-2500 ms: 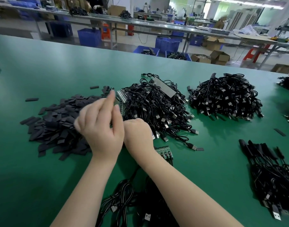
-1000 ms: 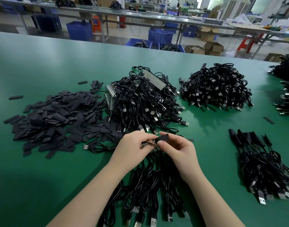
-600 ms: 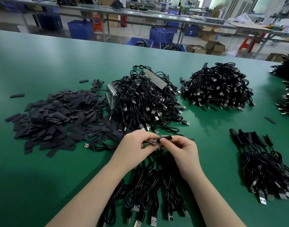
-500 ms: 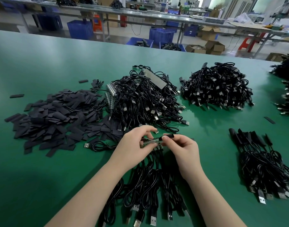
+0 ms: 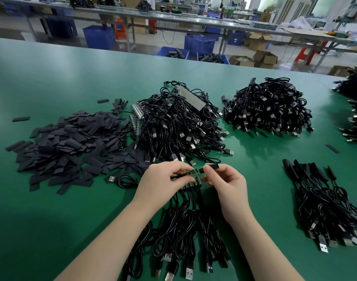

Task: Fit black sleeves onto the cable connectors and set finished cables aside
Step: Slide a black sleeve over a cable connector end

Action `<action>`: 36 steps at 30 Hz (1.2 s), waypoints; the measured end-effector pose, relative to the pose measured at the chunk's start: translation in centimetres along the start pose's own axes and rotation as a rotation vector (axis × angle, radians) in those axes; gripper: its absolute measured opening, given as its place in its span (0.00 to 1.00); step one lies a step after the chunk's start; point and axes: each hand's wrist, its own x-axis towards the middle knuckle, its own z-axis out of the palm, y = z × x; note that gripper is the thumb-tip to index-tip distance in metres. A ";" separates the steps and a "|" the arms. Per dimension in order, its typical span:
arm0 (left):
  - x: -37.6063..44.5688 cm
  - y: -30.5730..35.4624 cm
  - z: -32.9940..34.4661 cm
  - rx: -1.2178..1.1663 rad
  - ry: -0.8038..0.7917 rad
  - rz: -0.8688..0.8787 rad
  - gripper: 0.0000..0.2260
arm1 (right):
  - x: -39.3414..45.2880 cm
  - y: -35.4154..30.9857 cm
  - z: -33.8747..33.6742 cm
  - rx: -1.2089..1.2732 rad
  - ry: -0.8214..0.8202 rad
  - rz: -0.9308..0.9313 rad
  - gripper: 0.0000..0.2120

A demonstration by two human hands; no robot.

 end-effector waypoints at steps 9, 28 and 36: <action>-0.1 0.6 -0.1 0.175 -0.074 0.092 0.13 | 0.0 0.1 0.1 -0.017 0.019 -0.019 0.06; -0.2 0.8 -0.4 0.133 -0.129 0.114 0.13 | -0.3 0.1 0.1 -0.216 -0.002 -0.192 0.10; -0.2 0.4 -0.2 0.083 -0.122 0.072 0.17 | -0.3 -0.3 0.1 -0.142 -0.114 -0.059 0.10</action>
